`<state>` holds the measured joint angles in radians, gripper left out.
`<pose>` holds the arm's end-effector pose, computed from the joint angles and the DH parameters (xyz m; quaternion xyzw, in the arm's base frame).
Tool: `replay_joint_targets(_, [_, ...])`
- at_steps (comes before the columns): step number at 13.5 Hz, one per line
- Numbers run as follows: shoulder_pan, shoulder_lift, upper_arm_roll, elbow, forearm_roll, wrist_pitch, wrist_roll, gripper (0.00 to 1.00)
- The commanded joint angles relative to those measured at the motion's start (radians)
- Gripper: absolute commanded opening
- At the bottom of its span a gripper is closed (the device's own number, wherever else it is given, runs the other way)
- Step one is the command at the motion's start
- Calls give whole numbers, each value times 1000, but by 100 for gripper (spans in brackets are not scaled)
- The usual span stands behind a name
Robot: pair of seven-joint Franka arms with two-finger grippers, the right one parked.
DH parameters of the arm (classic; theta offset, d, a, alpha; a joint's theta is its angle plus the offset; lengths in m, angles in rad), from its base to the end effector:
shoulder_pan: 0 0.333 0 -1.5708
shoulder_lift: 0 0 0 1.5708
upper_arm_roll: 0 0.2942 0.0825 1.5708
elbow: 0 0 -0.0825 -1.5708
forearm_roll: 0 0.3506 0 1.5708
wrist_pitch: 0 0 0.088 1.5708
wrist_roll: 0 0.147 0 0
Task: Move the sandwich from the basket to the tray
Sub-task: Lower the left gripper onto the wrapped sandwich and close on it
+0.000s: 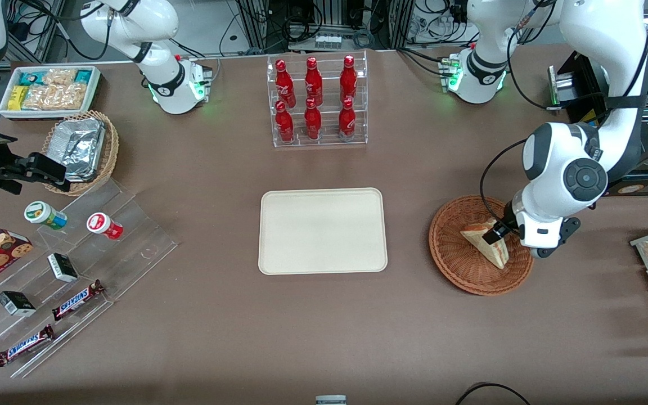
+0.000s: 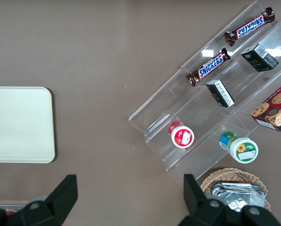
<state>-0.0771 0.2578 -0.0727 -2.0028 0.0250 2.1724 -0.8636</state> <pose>0.5466 -0.0803 0.2831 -0.9384 -0.3427 0.0379 0.0218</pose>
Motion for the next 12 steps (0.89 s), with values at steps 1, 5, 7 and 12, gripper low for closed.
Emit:
replay_joint_targets(1, [-13, 23, 5, 15, 23, 20, -74, 100])
replay_joint_targets(5, [-13, 50, 5, 12, 23, 52, -104, 100])
replay_joint_targets(7, [-13, 63, 4, 12, 23, 66, -109, 100])
replay_joint_targets(12, [-13, 90, 5, 7, 23, 83, -111, 100])
